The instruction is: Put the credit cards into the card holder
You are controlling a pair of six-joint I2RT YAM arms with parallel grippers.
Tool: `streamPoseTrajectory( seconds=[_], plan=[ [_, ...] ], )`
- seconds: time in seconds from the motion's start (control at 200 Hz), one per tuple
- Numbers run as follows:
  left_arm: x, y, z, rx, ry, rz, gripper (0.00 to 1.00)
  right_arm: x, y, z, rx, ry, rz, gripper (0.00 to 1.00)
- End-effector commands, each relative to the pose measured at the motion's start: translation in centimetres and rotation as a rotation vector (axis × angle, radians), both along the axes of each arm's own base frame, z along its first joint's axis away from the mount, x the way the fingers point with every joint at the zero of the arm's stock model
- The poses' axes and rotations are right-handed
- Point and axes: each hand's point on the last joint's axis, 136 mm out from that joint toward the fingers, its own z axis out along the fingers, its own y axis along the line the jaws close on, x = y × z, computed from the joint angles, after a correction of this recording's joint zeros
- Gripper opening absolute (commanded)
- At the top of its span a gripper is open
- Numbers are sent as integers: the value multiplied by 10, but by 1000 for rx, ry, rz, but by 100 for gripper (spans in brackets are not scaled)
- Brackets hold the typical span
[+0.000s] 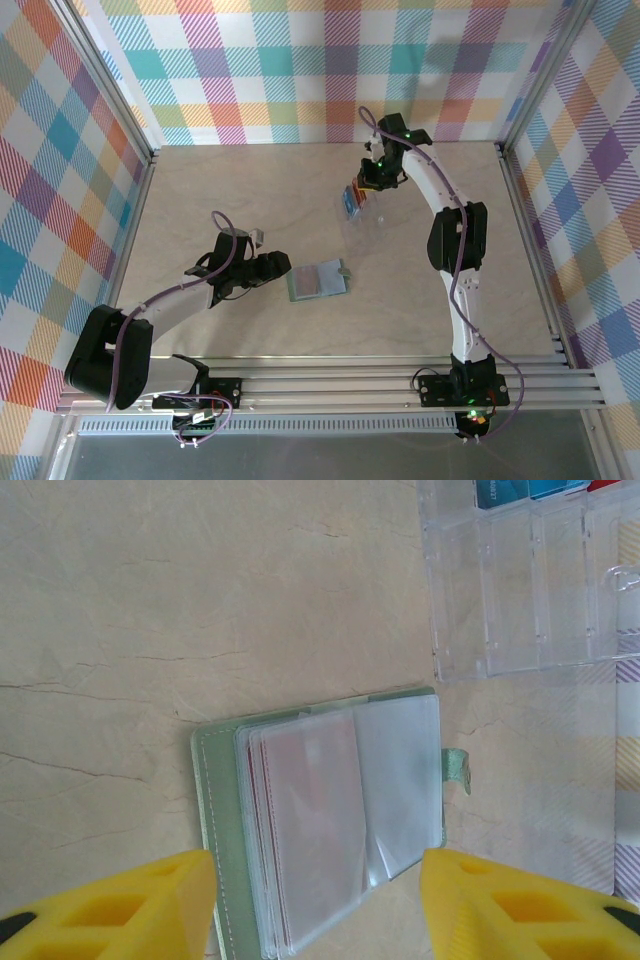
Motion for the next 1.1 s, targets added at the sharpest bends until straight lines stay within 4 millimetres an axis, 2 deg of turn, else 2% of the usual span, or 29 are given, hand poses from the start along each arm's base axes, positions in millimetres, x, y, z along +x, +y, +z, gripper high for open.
streamPoseTrajectory(
  seconds=[0.0,0.195,0.625,0.935,1.095],
  plan=[
    [4,2,1,3,-2,5,56,-4,9,3,77,40,15,12],
    [4,2,-1,2,3,4,56,-4,12,8,124,46,21,15],
    [4,1,-3,2,9,2,56,-2,13,10,185,62,14,14],
    [4,1,-4,3,14,-1,56,5,0,18,117,12,-39,0],
    [4,0,-6,5,22,-3,56,9,-10,25,65,-25,-82,0]
  ],
)
